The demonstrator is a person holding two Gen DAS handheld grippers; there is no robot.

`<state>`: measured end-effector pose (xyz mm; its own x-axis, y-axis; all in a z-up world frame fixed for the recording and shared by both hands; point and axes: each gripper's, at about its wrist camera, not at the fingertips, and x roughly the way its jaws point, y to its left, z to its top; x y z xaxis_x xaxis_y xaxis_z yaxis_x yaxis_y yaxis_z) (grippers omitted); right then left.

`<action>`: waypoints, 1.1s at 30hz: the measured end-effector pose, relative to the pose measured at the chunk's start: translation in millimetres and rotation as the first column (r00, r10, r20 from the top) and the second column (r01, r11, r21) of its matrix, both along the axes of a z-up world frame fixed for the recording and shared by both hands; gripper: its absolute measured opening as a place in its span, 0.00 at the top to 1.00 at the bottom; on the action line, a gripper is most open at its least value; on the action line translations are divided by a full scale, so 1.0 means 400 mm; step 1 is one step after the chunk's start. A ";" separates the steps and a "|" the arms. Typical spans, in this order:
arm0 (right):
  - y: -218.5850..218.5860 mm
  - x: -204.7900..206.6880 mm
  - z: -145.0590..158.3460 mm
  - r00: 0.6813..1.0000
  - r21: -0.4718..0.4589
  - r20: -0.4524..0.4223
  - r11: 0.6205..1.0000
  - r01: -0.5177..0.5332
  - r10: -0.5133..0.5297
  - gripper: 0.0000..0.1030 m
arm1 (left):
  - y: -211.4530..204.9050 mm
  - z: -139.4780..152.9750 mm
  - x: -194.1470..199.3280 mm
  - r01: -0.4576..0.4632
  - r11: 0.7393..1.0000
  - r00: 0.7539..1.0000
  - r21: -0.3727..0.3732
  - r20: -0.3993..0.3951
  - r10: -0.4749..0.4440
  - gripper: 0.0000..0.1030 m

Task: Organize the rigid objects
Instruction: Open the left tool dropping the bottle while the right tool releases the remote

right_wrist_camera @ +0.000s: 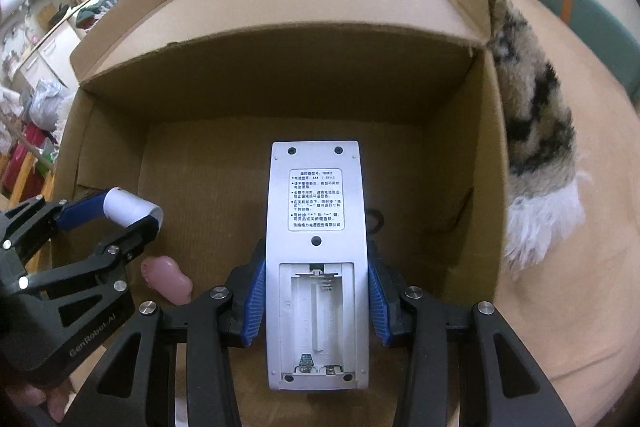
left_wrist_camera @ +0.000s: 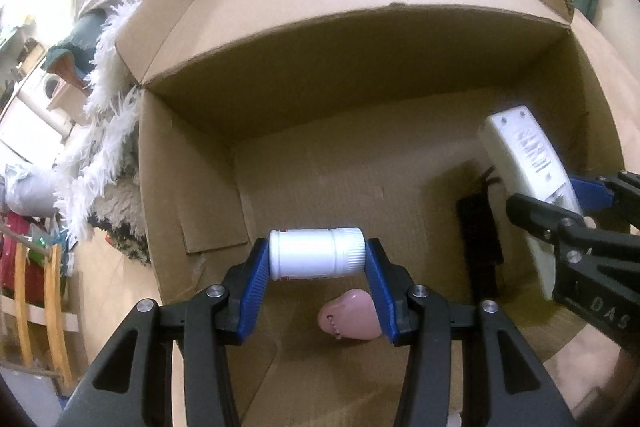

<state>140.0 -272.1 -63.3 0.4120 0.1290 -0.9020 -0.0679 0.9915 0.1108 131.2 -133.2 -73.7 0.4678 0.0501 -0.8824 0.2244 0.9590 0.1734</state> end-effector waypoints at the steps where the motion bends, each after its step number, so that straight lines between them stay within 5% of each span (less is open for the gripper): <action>1: -0.002 0.002 0.000 1.000 0.010 -0.002 1.000 0.006 -0.006 0.55 | -0.002 0.001 0.013 0.001 1.000 1.000 0.002 -0.010 -0.001 0.57; 5: -0.005 -0.001 0.029 0.999 0.054 0.050 0.999 0.000 -0.002 0.36 | -0.021 0.007 0.007 0.019 1.000 1.000 -0.013 -0.019 -0.019 0.37; 8: -0.015 -0.005 0.040 0.998 0.084 0.061 0.996 0.003 -0.008 0.26 | -0.022 0.029 0.006 0.026 0.999 1.000 -0.022 -0.007 -0.026 0.36; 33: -0.037 -0.055 0.072 0.997 0.176 0.075 0.984 0.020 -0.034 0.26 | 0.128 0.162 -0.049 -0.092 0.986 0.995 -0.139 0.016 0.095 0.35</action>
<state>118.1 -286.9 -34.4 0.4851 0.2702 -0.8317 -0.0568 0.9588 0.2784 111.6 -81.9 -9.1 0.4865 -0.0272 -0.8733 0.1298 0.9907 0.0415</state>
